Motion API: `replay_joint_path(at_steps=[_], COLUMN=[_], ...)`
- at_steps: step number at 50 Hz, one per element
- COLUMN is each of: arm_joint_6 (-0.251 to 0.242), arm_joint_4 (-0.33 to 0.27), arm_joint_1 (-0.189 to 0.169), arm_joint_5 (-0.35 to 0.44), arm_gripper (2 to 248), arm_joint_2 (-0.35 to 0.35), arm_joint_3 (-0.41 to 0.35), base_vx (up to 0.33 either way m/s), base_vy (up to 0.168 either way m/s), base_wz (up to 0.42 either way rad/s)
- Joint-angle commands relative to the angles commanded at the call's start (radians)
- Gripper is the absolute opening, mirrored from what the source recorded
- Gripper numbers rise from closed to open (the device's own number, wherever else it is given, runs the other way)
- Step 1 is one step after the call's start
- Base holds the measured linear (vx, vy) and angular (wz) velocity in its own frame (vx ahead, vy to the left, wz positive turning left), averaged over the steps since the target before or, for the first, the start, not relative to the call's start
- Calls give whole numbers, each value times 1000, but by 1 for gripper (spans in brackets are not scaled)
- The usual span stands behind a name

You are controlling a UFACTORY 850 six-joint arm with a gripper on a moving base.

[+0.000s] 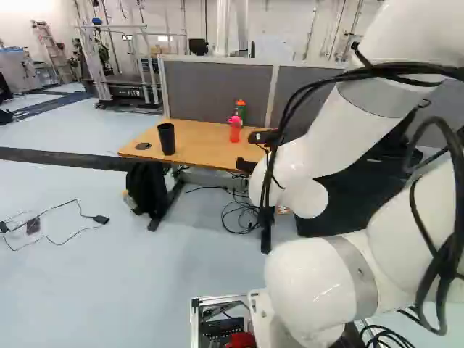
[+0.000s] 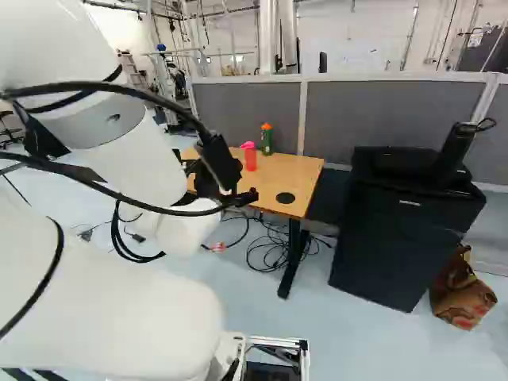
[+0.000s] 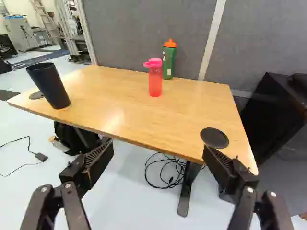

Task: Pick up the green bottle from the table

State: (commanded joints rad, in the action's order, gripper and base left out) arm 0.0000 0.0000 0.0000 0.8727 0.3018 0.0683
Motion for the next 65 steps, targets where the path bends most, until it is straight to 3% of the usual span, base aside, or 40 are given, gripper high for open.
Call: replay_joint_path(at_steps=[28, 65], arm_joint_6=[0, 0], arm_joint_4=[0, 0], arm_joint_1=[0, 0], arm_joint_5=[0, 0], arm_gripper=[247, 247], arm_joint_2=[0, 0], arm_joint_3=[0, 0], base_vx=[7, 147], base_vy=[0, 32], base_wz=[-3, -19])
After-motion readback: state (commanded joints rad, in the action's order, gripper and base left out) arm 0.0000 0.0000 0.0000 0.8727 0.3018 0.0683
